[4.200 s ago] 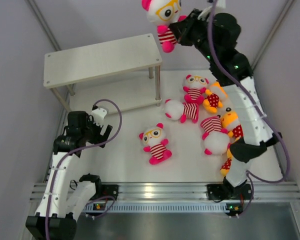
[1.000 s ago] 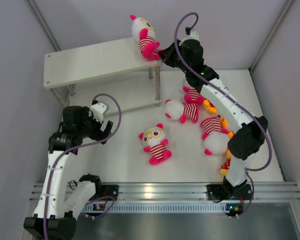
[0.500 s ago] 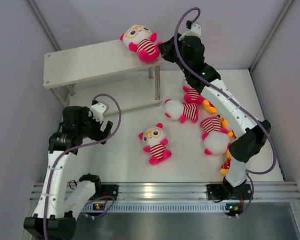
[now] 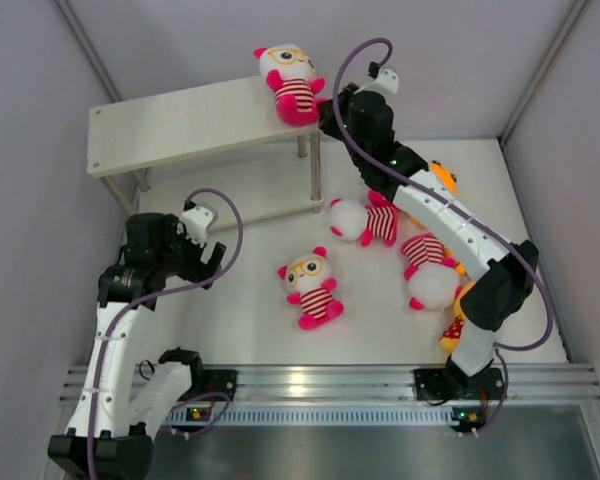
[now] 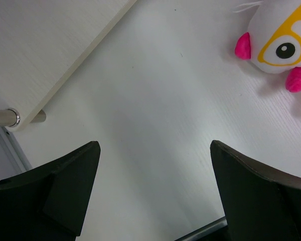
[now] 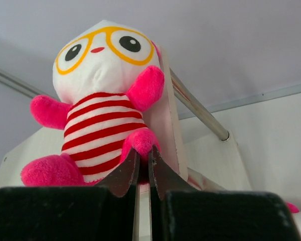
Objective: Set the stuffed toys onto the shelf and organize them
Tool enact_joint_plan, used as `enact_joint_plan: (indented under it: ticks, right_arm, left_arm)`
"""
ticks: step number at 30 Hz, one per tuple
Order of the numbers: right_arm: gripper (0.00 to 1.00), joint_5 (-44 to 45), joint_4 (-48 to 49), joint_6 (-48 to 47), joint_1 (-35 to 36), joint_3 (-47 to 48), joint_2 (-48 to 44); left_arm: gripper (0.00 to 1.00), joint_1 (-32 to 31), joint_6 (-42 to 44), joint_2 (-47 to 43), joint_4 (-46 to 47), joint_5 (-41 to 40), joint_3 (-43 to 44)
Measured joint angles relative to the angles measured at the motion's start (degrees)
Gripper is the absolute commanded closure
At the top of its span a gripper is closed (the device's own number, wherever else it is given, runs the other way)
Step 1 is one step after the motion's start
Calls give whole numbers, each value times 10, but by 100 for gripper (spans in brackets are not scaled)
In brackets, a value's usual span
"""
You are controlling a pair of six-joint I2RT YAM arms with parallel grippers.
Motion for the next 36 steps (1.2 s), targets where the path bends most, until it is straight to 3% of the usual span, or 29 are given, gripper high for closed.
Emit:
enact_joint_plan:
  ticks: [8, 12, 21, 26, 30, 34, 36]
  right_arm:
    - [100, 12, -5, -21, 21, 40, 4]
    - [44, 12, 0, -25, 21, 40, 3]
    - [7, 17, -7, -70, 26, 37, -4]
    - [2, 16, -48, -131, 29, -27, -90]
    - [8, 8, -107, -172, 30, -154, -252]
    - [9, -66, -129, -167, 30, -340, -415]
    - [9, -149, -94, -145, 31, -461, -452]
  left_arm:
    - [2, 0, 4, -5, 0, -1, -4]
    - [2, 0, 4, -5, 0, -3, -6]
    - [2, 0, 4, -5, 0, -5, -6]
    - [2, 0, 4, -9, 0, -12, -6]
    - [2, 0, 4, -12, 0, -16, -6]
    - [2, 0, 3, -12, -1, -30, -7]
    - [2, 0, 3, -12, -2, -40, -7]
